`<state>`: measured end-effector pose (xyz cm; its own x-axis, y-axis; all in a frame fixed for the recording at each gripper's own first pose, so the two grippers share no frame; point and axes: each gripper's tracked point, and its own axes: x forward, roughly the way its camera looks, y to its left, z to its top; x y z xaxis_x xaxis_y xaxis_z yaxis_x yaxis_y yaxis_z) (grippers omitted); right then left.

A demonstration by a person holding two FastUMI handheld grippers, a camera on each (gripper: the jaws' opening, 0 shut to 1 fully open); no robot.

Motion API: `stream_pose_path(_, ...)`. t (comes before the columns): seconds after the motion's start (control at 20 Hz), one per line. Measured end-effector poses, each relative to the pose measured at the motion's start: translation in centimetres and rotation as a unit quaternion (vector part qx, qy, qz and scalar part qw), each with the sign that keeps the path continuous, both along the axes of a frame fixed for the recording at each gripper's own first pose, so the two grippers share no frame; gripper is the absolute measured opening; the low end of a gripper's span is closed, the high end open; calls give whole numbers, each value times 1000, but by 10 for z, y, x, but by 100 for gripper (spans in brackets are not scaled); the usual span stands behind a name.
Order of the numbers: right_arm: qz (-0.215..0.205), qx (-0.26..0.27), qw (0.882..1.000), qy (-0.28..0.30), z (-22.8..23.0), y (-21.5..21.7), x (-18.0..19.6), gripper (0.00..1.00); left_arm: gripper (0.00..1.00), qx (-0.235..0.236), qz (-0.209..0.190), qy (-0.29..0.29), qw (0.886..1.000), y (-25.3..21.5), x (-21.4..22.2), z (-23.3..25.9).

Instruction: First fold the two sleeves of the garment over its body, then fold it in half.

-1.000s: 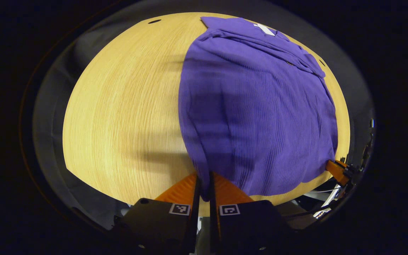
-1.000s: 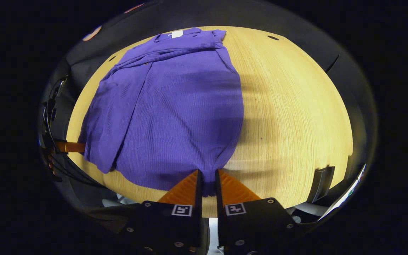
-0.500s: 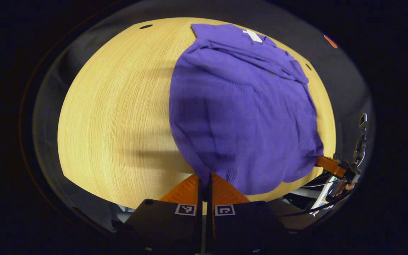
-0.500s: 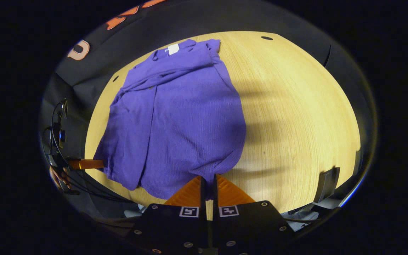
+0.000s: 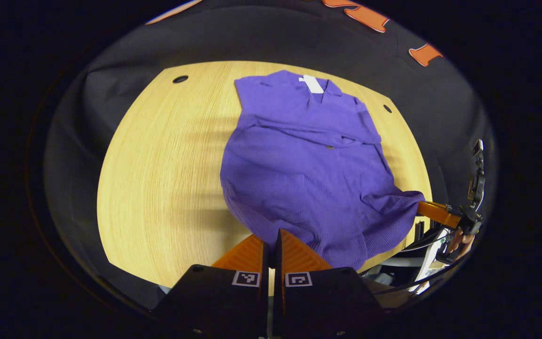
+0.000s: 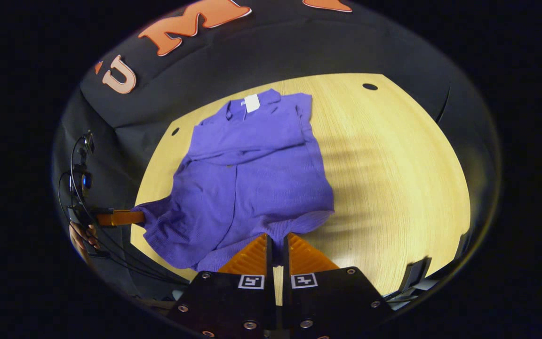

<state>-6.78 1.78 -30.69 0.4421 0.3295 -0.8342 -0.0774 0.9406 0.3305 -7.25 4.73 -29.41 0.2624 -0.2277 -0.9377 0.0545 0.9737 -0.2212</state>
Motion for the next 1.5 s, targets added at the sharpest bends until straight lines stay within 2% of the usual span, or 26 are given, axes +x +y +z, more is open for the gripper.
stream_pose_path(0.5, 40, -34, 994, -92, 73, 3, 95, 6, 5, 21, -25, -80, 996, -5, 112, 70)
stream_pose_path(0.9, 54, -45, 989, -132, 105, 11, 183, 6, 5, 37, -24, -104, 994, -8, 209, 88)
stream_pose_path(1.15, 47, -39, 991, -122, 93, 17, 261, 6, 5, 74, -25, -110, 991, -2, 279, 80)
stream_pose_path(1.5, 44, -62, 991, -106, 48, 11, 349, 6, 5, 142, -45, -139, 979, -1, 364, 41)
